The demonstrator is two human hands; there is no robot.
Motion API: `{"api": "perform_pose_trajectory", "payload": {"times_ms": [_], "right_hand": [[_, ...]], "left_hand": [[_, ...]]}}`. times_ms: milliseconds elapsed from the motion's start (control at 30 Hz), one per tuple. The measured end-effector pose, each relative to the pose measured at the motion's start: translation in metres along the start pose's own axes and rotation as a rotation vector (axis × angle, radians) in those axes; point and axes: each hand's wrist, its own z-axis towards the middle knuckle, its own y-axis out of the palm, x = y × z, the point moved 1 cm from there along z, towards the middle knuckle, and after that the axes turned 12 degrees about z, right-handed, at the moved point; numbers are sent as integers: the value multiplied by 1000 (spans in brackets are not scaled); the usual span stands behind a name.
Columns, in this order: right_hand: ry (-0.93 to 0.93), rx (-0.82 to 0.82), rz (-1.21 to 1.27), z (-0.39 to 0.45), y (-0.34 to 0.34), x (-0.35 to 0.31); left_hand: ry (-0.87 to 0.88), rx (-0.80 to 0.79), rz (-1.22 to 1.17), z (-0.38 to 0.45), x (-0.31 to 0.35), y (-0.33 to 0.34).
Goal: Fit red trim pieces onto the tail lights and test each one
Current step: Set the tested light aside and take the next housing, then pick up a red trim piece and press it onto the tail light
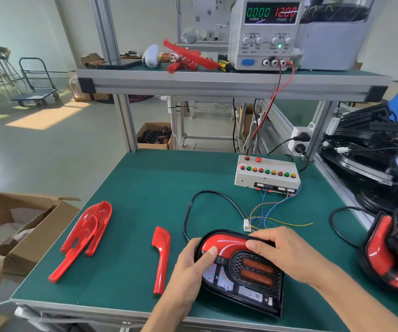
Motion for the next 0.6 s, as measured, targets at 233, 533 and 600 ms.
{"api": "perform_pose_trajectory", "payload": {"times_ms": [233,533,600], "right_hand": [[44,174,56,-7,5,17],[186,482,307,-6,20,29],[198,477,301,-7,22,26]], "left_hand": [[79,188,282,-28,21,9],[114,894,936,-56,56,-106],[-12,978,1092,-55,58,-142]]}}
